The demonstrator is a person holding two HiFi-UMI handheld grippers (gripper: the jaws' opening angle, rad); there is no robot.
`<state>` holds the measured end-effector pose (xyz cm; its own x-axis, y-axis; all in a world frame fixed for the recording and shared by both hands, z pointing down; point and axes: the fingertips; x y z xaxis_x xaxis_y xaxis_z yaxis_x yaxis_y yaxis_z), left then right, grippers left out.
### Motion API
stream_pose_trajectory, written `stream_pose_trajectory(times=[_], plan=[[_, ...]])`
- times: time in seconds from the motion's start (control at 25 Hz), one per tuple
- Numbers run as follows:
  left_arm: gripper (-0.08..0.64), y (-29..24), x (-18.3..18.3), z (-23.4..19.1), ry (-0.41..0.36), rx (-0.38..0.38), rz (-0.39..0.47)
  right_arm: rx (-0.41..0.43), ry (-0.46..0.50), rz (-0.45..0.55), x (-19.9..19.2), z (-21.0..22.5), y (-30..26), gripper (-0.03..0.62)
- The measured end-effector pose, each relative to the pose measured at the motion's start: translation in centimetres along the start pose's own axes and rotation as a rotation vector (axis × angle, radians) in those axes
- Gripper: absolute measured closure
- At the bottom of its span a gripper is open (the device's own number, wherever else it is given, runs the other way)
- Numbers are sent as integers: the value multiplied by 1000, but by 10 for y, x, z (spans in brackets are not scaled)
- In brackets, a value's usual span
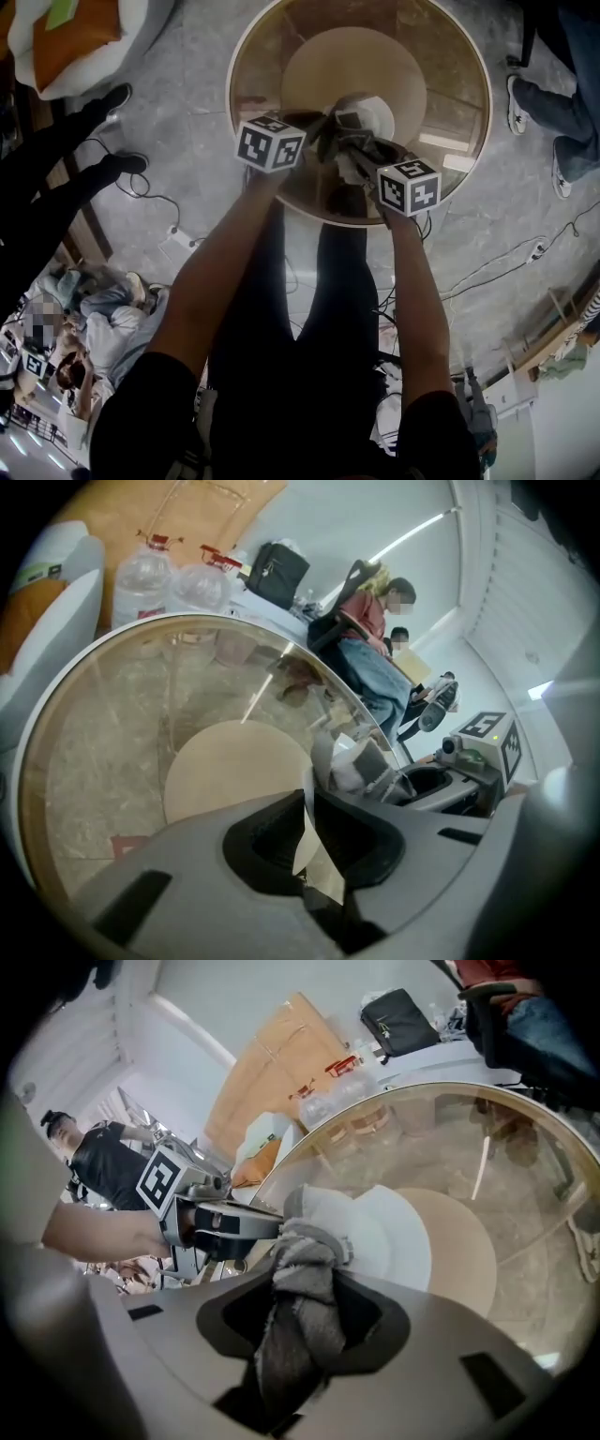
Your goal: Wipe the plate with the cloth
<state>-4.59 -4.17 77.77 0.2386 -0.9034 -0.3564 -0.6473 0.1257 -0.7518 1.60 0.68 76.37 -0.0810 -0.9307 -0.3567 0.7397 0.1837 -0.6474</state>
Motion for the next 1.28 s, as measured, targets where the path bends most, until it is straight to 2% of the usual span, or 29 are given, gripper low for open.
stream_pose_trajectory(times=[0.2,0.28,0.4,0.56,0.8,1.08,1.2,1.28], plan=[[526,2,1,1,-13,-4,-12,3,131,-62,26,-3,-13,449],[525,1,1,-1,-9,-8,-12,3,155,-70,34,2,-13,449],[525,-5,1,-2,-3,-13,-14,-14,115,-18,47,22,-5,449],[525,-6,4,1,0,-15,-12,-85,89,37,59,53,19,449],[525,-4,6,1,3,-14,-3,-124,59,36,35,60,52,451],[528,-9,8,5,2,-24,3,-43,-2,-1,-12,27,35,451],[529,-8,7,6,4,-20,7,5,-25,6,-10,10,13,451],[529,-9,8,7,-8,-15,3,16,-5,0,-1,7,4,450]])
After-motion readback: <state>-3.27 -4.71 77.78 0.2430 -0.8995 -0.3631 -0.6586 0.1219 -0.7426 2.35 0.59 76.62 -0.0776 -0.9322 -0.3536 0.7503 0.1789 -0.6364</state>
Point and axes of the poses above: the fingertips, and each gripper's own axes: y backward along the fingers, z to its right, x out of its top, and after that the axes turned 6 degrees about x, right-handed
